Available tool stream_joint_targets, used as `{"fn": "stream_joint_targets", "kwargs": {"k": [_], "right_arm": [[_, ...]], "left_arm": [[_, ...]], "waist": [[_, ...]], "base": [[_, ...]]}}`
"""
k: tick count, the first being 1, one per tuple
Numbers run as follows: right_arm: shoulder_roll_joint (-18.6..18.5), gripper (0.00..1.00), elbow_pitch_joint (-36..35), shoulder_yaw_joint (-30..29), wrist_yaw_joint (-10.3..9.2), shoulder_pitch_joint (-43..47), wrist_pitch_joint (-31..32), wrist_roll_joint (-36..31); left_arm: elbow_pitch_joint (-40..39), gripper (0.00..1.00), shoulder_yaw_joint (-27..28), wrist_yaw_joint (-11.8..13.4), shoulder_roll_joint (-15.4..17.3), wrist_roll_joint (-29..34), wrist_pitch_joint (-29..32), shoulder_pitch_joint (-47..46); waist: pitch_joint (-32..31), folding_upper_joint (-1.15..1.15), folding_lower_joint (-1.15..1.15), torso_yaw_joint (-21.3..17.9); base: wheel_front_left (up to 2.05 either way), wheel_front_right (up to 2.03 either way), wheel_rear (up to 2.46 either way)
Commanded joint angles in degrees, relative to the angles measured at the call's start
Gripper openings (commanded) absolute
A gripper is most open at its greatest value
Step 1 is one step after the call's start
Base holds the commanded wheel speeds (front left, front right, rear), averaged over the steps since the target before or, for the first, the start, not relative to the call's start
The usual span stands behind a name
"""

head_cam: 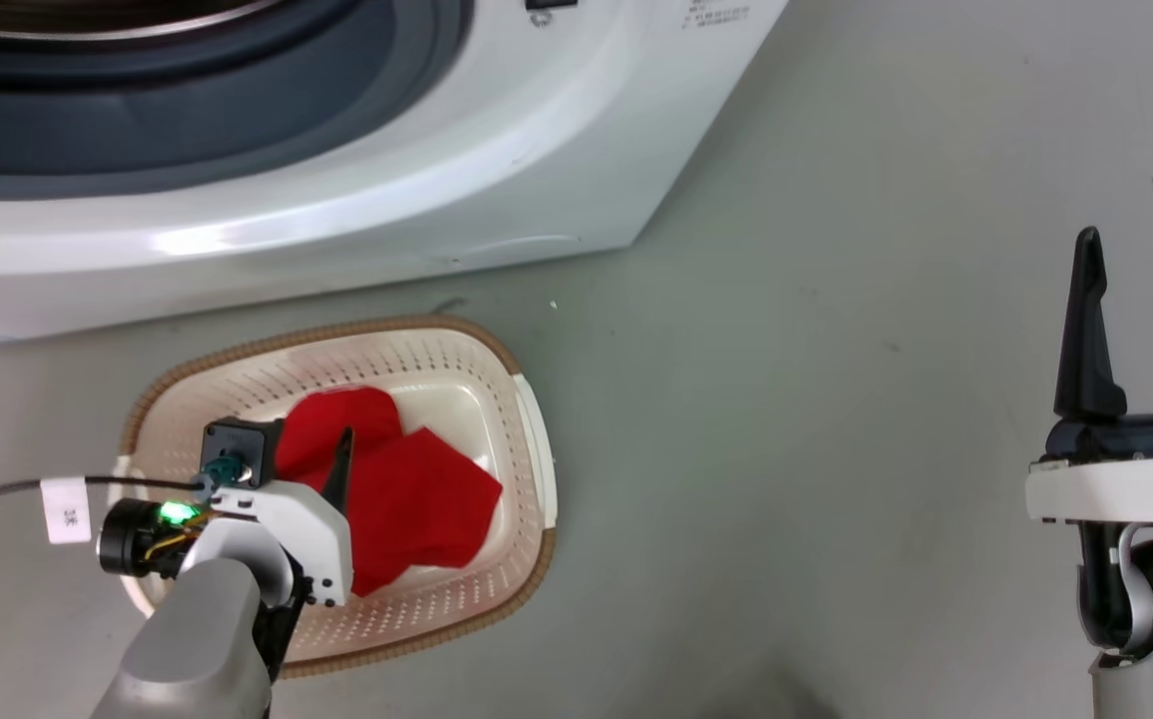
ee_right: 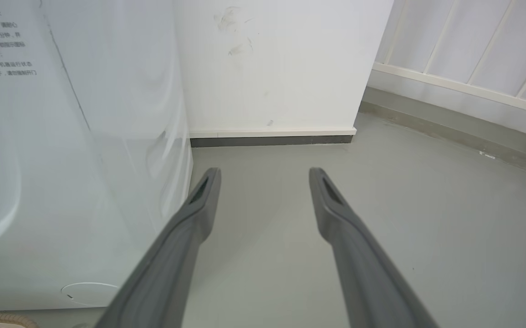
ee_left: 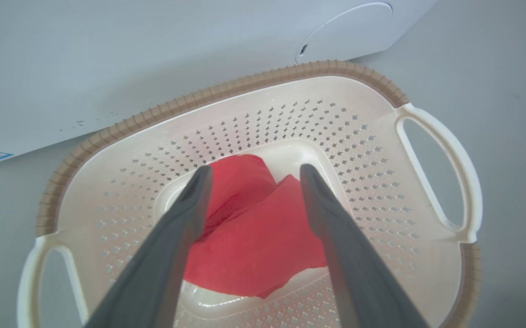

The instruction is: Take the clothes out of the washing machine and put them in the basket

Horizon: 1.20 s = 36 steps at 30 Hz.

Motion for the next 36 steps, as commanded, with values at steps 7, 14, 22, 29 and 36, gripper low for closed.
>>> {"fn": "stream_joint_targets", "kwargs": {"k": [7,14,22,29,36], "right_arm": [[0.0,1.00,1.1,-0.3,-0.08,2.4,-0.1,-1.5],[0.0,1.00,1.5,-0.5,-0.08,4.8,-0.1,-1.9],[0.0,1.00,1.9,0.1,-0.08,8.0,-0.1,-1.4],[0.0,1.00,2.2,1.4,-0.08,9.7,-0.1,-1.6],[0.0,1.00,1.8,2.1,-0.08,10.1,-0.1,-1.4]], "left_arm": [[-9.2,1.00,3.7,-0.8,-0.9,1.5,-0.1,5.2],[-20.9,1.00,7.9,-1.1,-1.9,4.8,-0.1,11.3],[-35.1,1.00,14.3,-0.7,-4.2,7.6,-0.1,20.0],[-43.8,1.00,17.9,-1.0,-7.7,10.6,-0.2,25.4],[-49.5,1.00,19.3,-1.6,-9.5,12.6,-0.1,27.2]], "waist": [[-8.7,0.00,-0.01,4.3],[-14.1,0.00,-0.01,6.9],[-18.5,0.00,-0.01,8.6],[-21.0,0.00,-0.01,9.6],[-21.0,0.00,-0.01,9.6]], "base": [[0.00,0.00,0.00],[0.00,0.00,0.00],[0.00,0.00,0.00],[0.00,0.00,0.00],[0.00,0.00,0.00]]}}
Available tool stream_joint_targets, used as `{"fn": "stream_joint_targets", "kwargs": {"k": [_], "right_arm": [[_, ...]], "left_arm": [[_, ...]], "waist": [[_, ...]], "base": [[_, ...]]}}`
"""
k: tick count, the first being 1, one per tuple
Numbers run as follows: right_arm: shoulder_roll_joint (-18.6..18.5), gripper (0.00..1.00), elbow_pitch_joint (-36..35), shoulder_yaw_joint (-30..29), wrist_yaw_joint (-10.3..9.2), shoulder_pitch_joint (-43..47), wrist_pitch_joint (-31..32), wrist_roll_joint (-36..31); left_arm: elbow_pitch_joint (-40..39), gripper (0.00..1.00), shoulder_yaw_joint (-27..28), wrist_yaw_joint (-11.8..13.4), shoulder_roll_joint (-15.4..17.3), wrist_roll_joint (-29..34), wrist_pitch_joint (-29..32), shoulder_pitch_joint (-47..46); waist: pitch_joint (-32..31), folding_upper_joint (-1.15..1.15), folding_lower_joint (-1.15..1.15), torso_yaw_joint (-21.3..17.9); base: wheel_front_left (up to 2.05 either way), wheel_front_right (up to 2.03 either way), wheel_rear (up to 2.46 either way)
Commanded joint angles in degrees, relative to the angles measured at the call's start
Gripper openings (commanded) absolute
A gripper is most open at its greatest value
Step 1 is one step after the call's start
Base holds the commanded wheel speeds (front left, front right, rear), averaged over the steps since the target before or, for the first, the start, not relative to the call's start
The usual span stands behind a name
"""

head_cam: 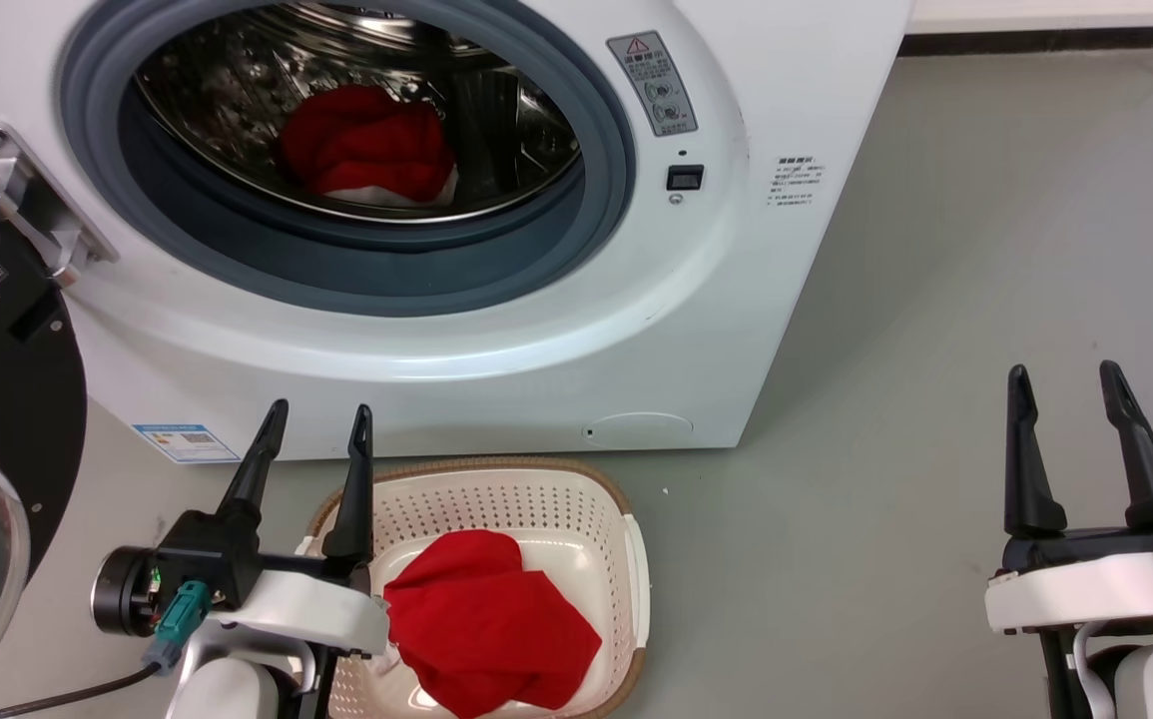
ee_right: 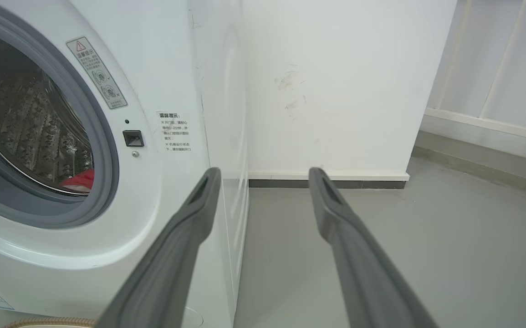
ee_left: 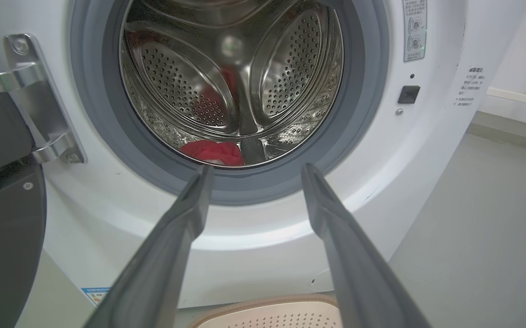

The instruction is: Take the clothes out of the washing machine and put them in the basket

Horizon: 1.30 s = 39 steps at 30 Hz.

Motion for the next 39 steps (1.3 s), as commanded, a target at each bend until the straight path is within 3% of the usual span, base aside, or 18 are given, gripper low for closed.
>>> {"fn": "stream_joint_targets", "kwargs": {"k": [1,8,13,21,27,34,39], "right_arm": [[0.0,1.00,-0.3,0.2,-0.08,0.3,-0.1,0.1],[0.0,1.00,-1.1,0.4,-0.08,-1.7,-0.1,0.6],[0.0,1.00,-1.8,0.5,-0.08,-3.8,-0.1,1.2],[0.1,1.00,-2.9,2.2,-0.08,-8.0,-0.1,4.6],[0.1,1.00,-3.6,3.7,-0.08,-10.5,-0.1,7.6],[0.1,1.00,-2.7,6.5,-0.08,-11.5,-0.1,10.2],[0.1,1.00,-3.4,8.3,-0.08,-11.3,-0.1,11.7]], "left_arm": [[-0.6,1.00,0.1,-0.2,-0.3,0.2,-0.1,0.3],[-0.1,1.00,0.4,-1.0,2.7,1.8,-0.1,-6.3],[5.0,1.00,-0.6,-1.3,6.6,1.9,2.0,-18.7],[10.6,1.00,-1.0,-1.5,11.6,-2.4,15.4,-39.5],[18.6,1.00,-5.4,-1.6,19.6,-2.4,28.4,-55.5],[25.6,1.00,-11.7,-1.6,28.7,-4.0,39.3,-69.0],[27.7,1.00,-14.8,-1.6,33.1,-4.1,45.6,-76.5]], "waist": [[0.7,0.00,0.01,-0.3],[6.3,0.00,0.01,-1.7],[13.6,0.00,0.01,-3.6],[24.3,0.00,0.01,-7.6],[31.6,0.00,0.01,-11.3],[36.4,0.00,0.01,-16.6],[39.0,0.00,0.01,-19.1]], "base": [[0.00,0.00,0.00],[0.00,0.00,0.00],[0.00,0.00,0.00],[0.00,0.00,0.00],[0.00,0.00,0.00],[0.00,0.00,0.00],[0.00,0.00,0.00]]}}
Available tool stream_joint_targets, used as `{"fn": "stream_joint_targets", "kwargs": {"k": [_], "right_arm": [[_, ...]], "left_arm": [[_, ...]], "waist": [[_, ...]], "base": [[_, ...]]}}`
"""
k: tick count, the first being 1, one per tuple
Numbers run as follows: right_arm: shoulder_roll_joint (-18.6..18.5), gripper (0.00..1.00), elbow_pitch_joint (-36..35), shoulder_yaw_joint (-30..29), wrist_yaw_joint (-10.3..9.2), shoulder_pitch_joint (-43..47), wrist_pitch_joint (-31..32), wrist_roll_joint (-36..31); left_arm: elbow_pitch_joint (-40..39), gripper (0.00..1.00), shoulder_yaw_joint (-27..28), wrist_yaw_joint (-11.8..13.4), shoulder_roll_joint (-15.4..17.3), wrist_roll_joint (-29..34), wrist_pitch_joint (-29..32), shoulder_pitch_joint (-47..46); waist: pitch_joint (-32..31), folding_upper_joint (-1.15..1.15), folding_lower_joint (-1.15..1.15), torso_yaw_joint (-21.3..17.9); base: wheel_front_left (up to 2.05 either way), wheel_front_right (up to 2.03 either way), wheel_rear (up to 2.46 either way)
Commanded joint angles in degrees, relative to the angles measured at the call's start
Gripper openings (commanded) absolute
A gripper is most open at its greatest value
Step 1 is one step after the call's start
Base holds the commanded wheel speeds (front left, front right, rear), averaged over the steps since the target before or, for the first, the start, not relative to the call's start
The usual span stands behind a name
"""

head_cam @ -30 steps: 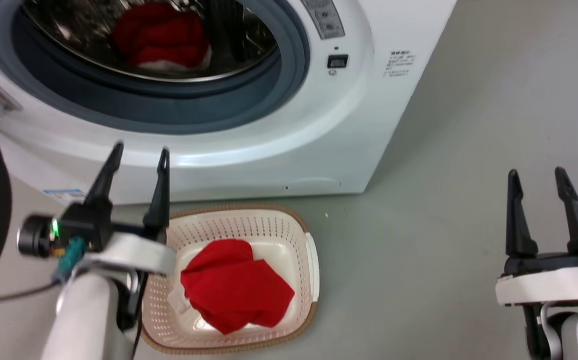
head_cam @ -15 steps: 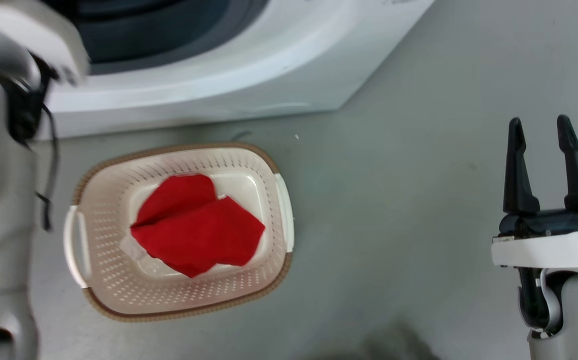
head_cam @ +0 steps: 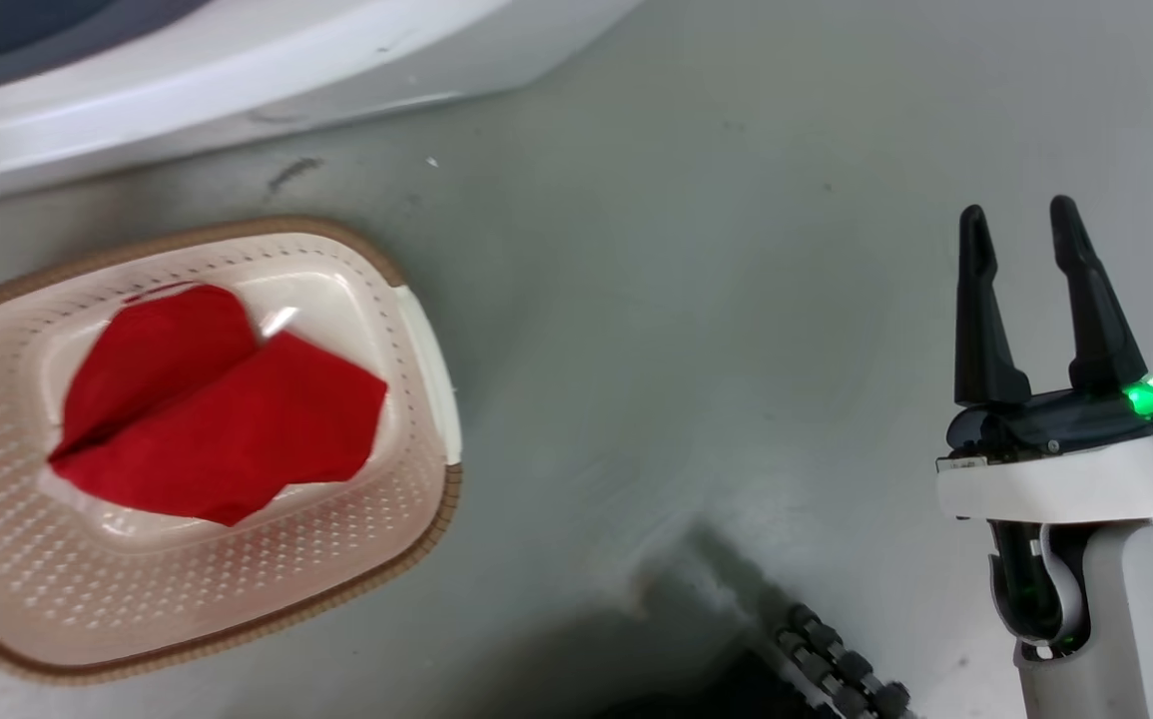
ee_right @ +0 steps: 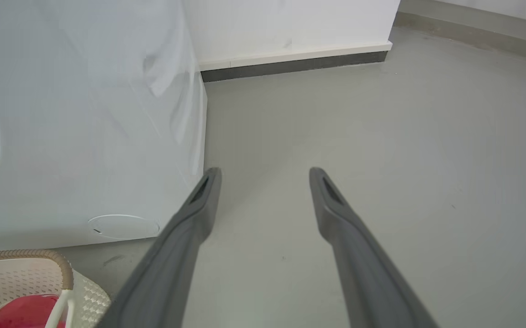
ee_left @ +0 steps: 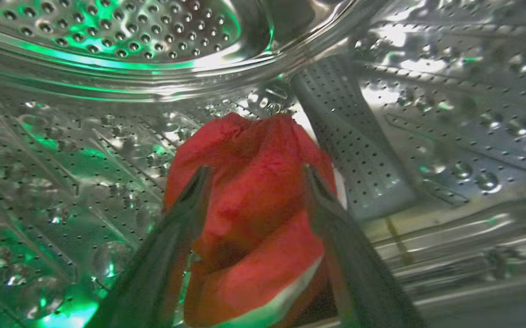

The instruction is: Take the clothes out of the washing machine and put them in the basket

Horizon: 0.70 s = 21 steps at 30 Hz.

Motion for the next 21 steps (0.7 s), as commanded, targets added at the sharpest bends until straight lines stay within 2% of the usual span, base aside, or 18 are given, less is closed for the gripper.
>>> {"fn": "stream_joint_targets", "kwargs": {"k": [1,7,12,21], "right_arm": [[0.1,1.00,-0.2,0.2,-0.06,-0.3,-0.2,0.2],[0.1,1.00,-1.0,1.5,-0.07,0.2,-0.1,1.9],[0.1,1.00,-1.8,2.1,-0.07,0.3,-0.1,2.7],[0.1,1.00,-3.0,1.8,-0.07,0.9,-0.1,2.8]], "left_arm": [[0.5,1.00,-0.3,0.0,0.5,0.3,0.4,-0.1],[2.9,1.00,-6.8,0.0,5.9,-0.6,9.5,-7.5],[3.8,1.00,-10.3,0.0,9.4,-2.2,14.6,-10.5],[7.0,1.00,-11.4,0.0,10.4,-5.6,17.0,-10.0]], "waist": [[2.6,0.00,-0.02,-2.6],[5.1,0.00,-0.02,-4.8],[6.6,0.00,-0.02,-6.0],[8.4,0.00,-0.02,-5.7]], "base": [[0.00,0.00,0.00],[0.00,0.00,0.00],[0.00,0.00,0.00],[0.00,0.00,0.00]]}}
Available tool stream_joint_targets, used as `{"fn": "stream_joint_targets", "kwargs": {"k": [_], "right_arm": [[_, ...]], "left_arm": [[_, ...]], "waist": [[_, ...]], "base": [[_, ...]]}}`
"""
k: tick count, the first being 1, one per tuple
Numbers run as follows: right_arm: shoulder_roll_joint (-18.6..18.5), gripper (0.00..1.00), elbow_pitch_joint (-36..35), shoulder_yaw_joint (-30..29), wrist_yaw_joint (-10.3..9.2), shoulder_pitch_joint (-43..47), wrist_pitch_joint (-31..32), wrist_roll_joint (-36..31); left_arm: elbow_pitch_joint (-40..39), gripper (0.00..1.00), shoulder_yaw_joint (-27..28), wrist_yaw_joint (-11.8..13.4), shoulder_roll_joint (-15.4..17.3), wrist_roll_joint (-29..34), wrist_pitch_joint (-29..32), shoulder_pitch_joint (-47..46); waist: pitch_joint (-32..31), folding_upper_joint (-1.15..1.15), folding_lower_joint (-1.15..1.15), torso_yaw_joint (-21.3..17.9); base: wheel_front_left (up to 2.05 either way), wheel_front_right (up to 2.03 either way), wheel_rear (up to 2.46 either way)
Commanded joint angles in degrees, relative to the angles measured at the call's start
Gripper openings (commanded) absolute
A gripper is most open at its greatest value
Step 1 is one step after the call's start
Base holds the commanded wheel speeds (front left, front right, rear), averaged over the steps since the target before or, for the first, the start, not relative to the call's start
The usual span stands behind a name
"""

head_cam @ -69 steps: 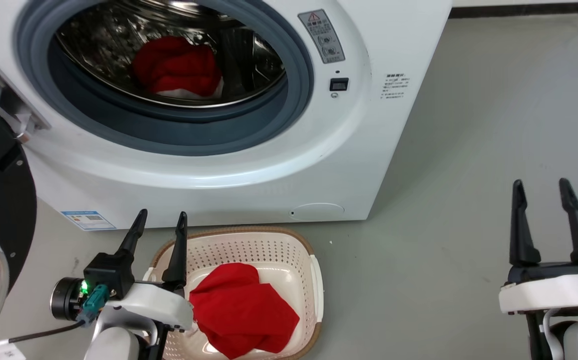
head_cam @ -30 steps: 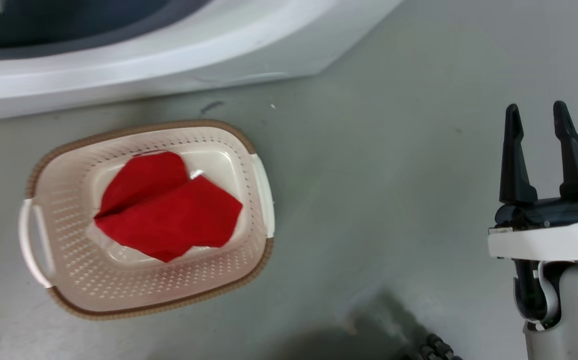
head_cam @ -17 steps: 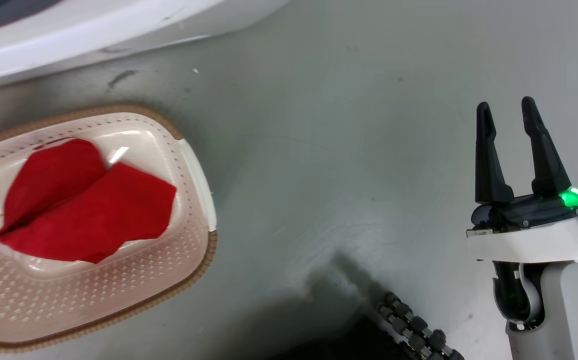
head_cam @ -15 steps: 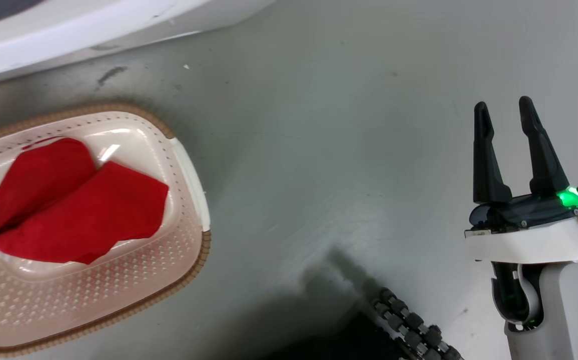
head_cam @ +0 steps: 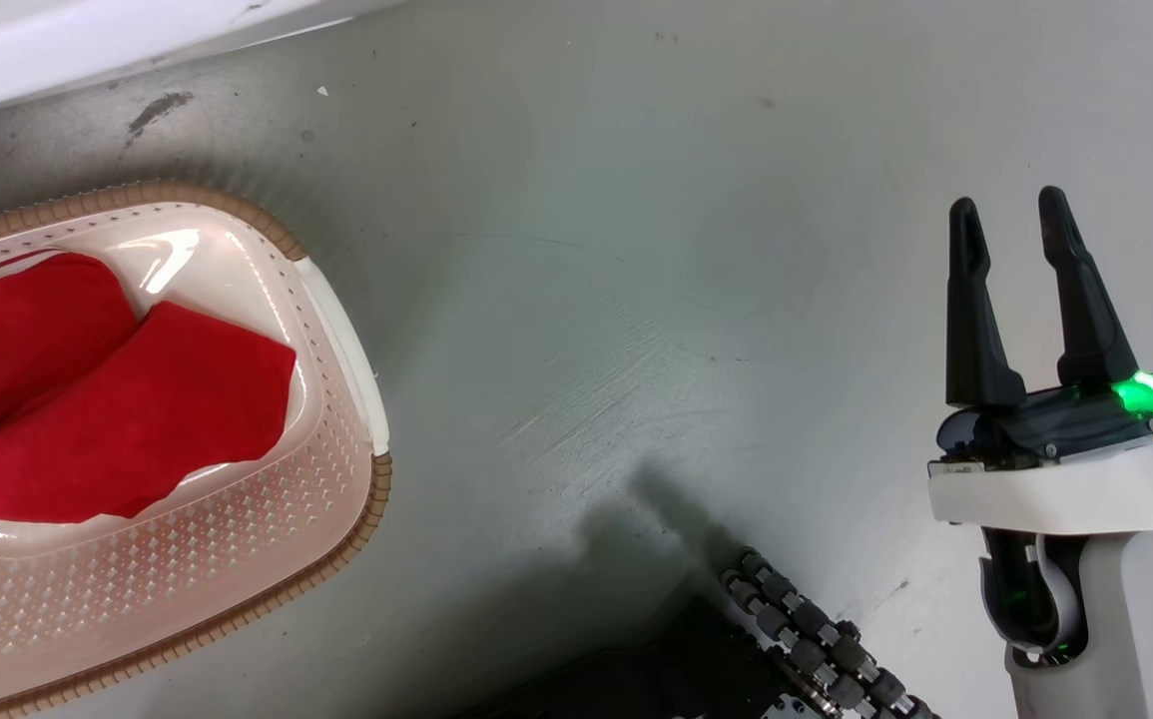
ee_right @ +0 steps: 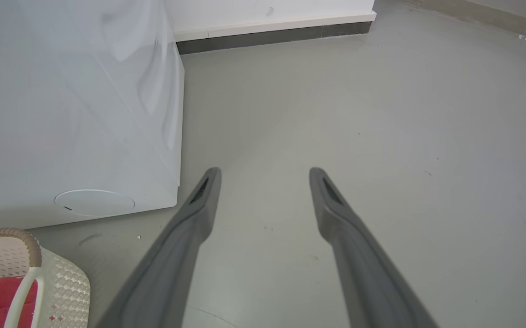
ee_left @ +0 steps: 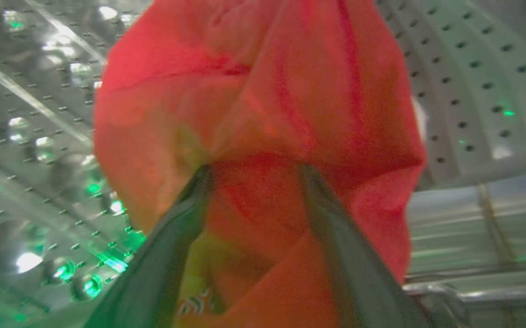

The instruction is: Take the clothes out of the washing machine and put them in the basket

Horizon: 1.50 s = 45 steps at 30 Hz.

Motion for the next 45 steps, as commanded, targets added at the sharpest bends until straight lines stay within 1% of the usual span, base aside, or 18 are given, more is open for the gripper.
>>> {"fn": "stream_joint_targets", "kwargs": {"k": [1,5,6,7,15,18,24,29,33,38,39,43,45], "right_arm": [[0.1,1.00,-0.4,-0.1,-0.08,0.6,-0.2,-0.1],[0.1,1.00,-0.9,-0.3,-0.08,0.8,-0.1,-0.3],[0.1,1.00,-1.0,-0.4,-0.08,0.9,-0.1,-0.3],[0.1,1.00,-1.0,-0.4,-0.08,0.9,-0.1,-0.3],[0.1,1.00,-1.3,-0.6,-0.08,-0.5,-0.1,-0.7],[0.1,1.00,-1.3,-0.5,-0.08,-1.1,-0.1,-0.7],[0.1,1.00,-0.5,-2.4,-0.08,-1.8,-0.2,-2.0],[0.1,1.00,-0.2,-3.6,-0.08,-2.1,-0.2,-3.9],[0.1,1.00,0.2,-4.8,-0.08,-1.9,-0.1,-5.3],[0.1,1.00,1.1,-6.1,-0.08,-0.5,-0.1,-7.7],[0.1,1.00,1.8,-6.5,-0.08,0.5,-0.1,-8.5],[0.1,1.00,2.9,-6.9,-0.08,2.1,-0.1,-9.8],[0.1,1.00,3.4,-7.2,-0.08,3.0,-0.1,-10.6]], "left_arm": [[2.3,1.00,-0.8,0.0,0.7,0.0,0.9,2.2],[3.3,1.00,-1.5,0.0,0.2,-0.7,0.7,2.2],[3.5,0.66,-1.7,0.0,0.1,-0.8,0.7,2.1],[3.8,0.00,-1.9,0.0,0.0,-1.1,0.6,2.0],[5.0,0.00,-2.3,0.0,-0.2,-1.9,-2.6,-0.1],[5.1,0.00,-2.3,0.0,-0.2,-1.8,-5.2,-0.9],[6.4,0.00,-2.6,0.3,-3.1,-2.4,-11.7,-0.2],[8.6,0.00,-3.2,0.2,-5.5,-3.5,-18.3,2.4],[11.1,0.00,-3.6,0.1,-7.9,-4.7,-23.9,5.6],[13.1,0.00,-4.2,0.0,-11.9,-6.8,-32.0,10.8],[13.6,0.00,-6.2,0.0,-13.6,-7.6,-36.5,15.4],[13.2,0.00,-9.1,0.0,-15.2,-10.0,-41.7,22.4],[12.7,0.00,-9.6,0.0,-15.9,-11.3,-44.8,25.4]], "waist": [[0.1,0.00,-0.01,0.1],[0.4,0.00,-0.01,0.3],[0.5,0.00,-0.01,0.4],[0.5,0.00,-0.01,0.4],[0.5,0.00,-0.01,0.7],[0.1,0.00,-0.01,0.7],[-3.0,0.00,-0.01,2.5],[-6.9,0.00,-0.01,4.7],[-10.5,0.00,-0.01,6.7],[-15.6,0.00,-0.01,9.8],[-19.0,0.00,-0.01,11.4],[-24.4,0.00,-0.01,13.4],[-26.9,0.00,-0.01,14.4]], "base": [[0.00,0.00,0.00],[0.00,0.00,0.00],[0.00,0.00,0.00],[0.00,0.00,0.00],[0.00,0.00,0.00],[0.00,0.00,0.00],[0.00,0.00,0.00],[0.00,0.00,0.00],[0.00,0.00,0.00],[0.00,0.00,0.00],[0.00,0.00,0.00],[0.00,0.00,0.00],[0.00,0.00,0.00]]}}
